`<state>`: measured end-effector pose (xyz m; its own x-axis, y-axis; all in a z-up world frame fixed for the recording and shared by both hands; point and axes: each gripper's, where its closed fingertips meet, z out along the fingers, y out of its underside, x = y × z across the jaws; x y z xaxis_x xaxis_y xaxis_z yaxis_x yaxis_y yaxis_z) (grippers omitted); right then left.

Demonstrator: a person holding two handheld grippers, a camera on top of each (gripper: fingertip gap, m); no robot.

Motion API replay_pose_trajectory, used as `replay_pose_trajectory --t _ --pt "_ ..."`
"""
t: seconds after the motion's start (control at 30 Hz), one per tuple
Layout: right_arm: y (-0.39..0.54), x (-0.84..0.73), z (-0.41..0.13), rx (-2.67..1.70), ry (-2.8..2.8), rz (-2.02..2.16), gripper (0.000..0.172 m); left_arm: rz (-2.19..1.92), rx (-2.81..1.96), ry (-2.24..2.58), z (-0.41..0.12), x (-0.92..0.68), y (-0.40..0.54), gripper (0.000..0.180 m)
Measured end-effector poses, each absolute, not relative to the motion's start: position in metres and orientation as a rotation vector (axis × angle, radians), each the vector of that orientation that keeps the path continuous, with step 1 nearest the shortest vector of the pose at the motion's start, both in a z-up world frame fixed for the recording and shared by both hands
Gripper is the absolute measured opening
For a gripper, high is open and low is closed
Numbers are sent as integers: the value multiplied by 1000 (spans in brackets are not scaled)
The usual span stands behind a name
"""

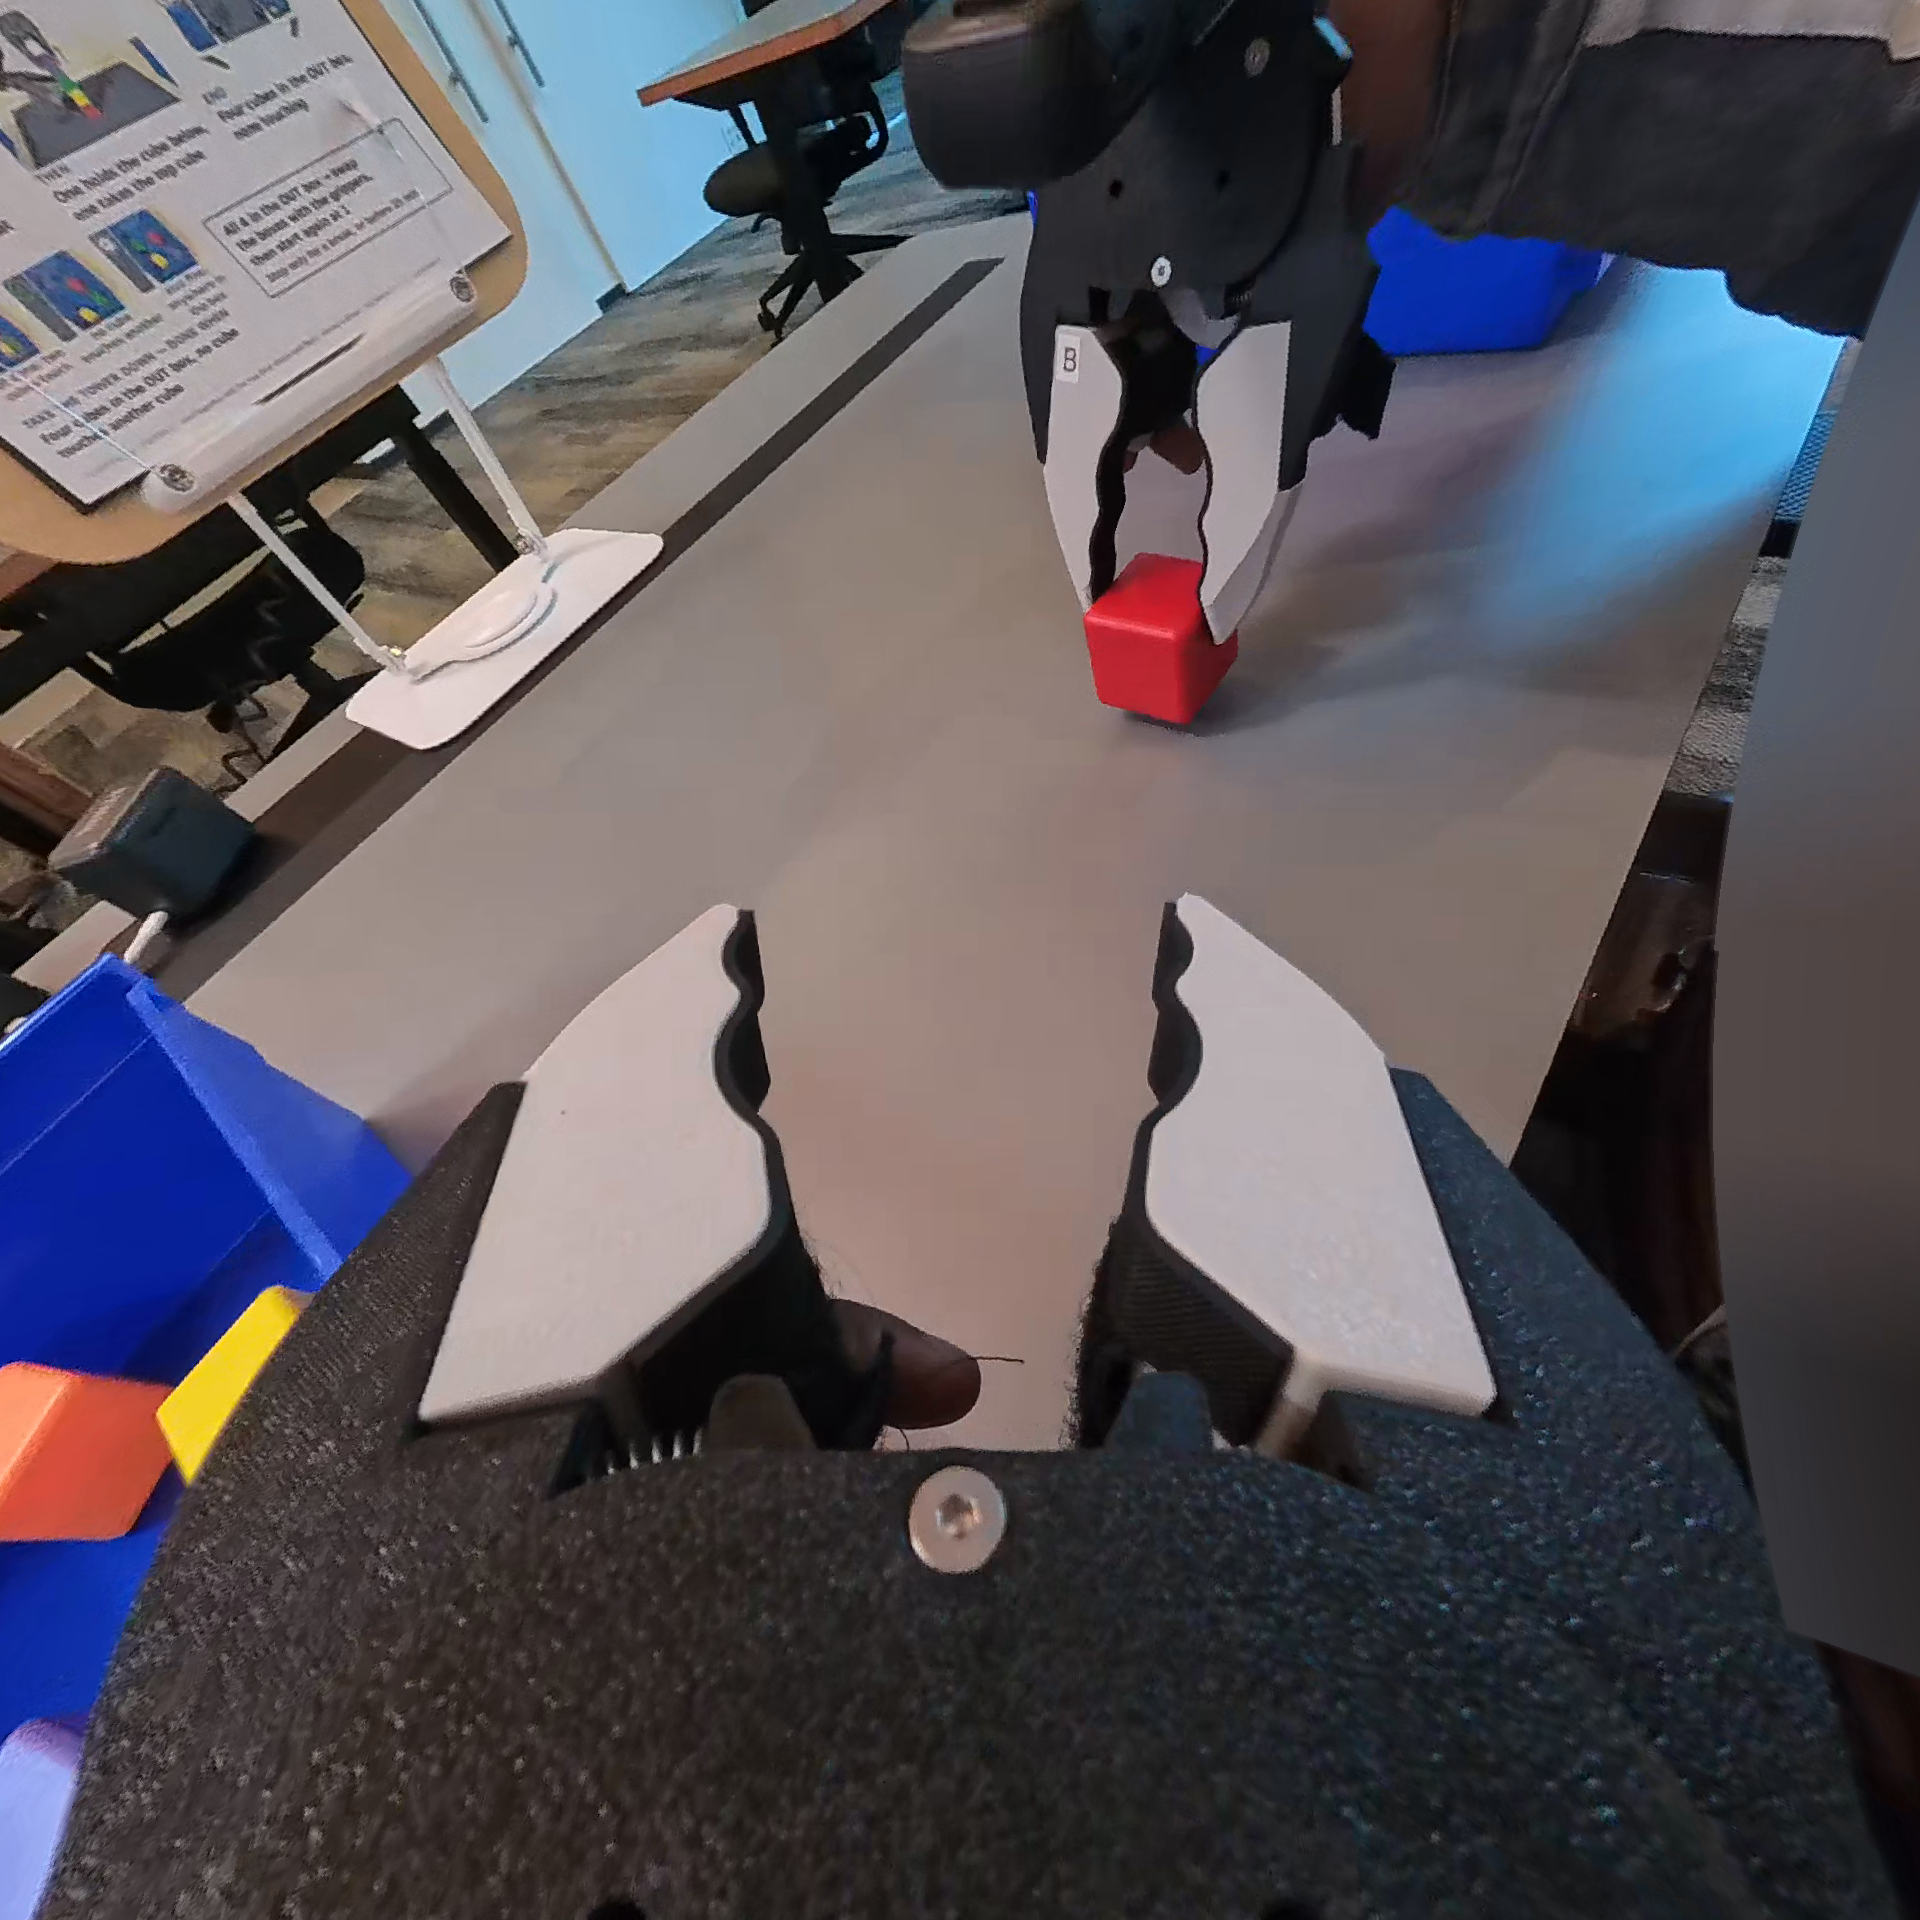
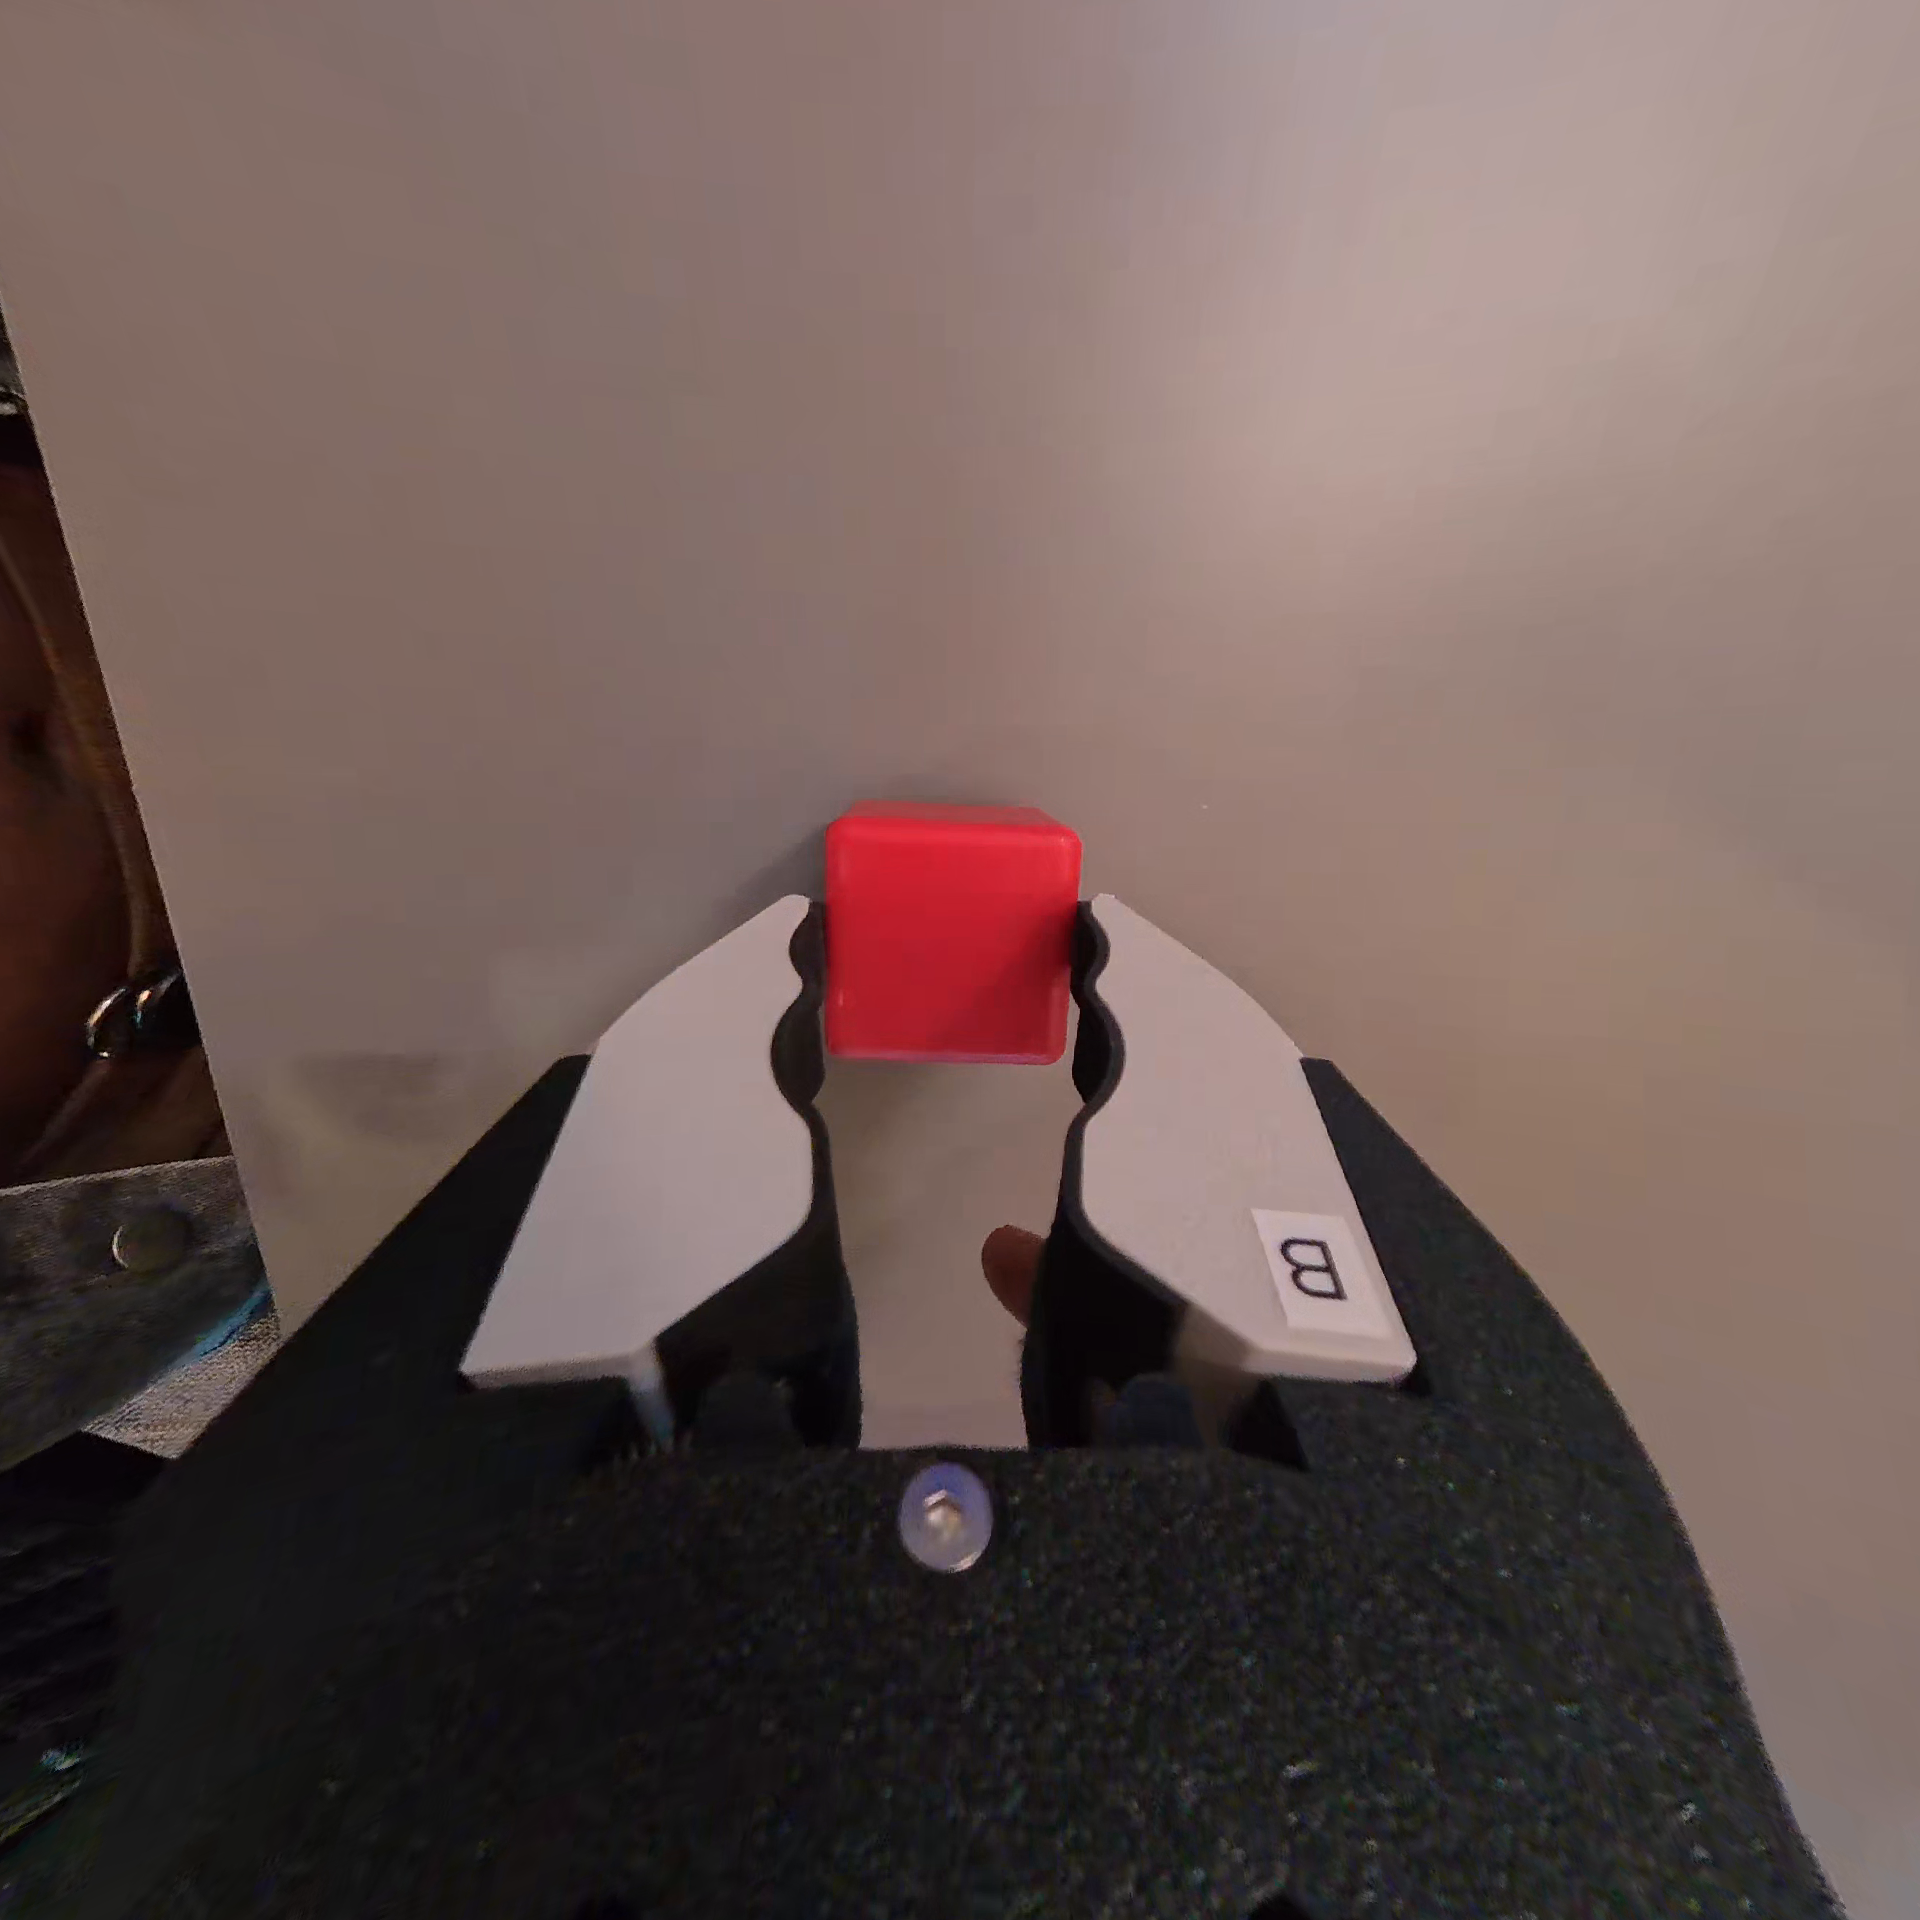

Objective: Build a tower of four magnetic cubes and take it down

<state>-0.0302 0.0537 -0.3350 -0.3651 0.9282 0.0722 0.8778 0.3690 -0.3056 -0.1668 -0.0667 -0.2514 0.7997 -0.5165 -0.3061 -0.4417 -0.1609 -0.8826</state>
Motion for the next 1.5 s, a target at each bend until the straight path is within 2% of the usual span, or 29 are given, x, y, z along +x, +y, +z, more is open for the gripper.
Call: replay_pose_trajectory --t 0.47,0.63,0.87,1.0,1.2,1.3,1.5 --pt "54 -29 -342 -1629 -2389 323 45 -42 -1798 749 -254 -173 -70 72" --pt "56 -34 -331 -1620 -2288 400 71 -7 -1806 682 -242 -190 -75 73" --pt "52 -33 -283 -1521 -1989 659 73 284 -2061 508 -227 -306 -84 73" --pt "49 -24 -274 -1490 -1948 712 71 434 -2373 750 -254 -379 -87 69" --pt "48 -21 -278 -1492 -1920 746 69 266 -2791 849 -305 -432 -79 63" --pt "51 -19 -281 -1505 -1915 749 69 293 -2874 885 -323 -447 -72 64" --pt "57 -16 -279 -1512 -1880 761 68 212 -2890 902 -344 -452 -64 53"
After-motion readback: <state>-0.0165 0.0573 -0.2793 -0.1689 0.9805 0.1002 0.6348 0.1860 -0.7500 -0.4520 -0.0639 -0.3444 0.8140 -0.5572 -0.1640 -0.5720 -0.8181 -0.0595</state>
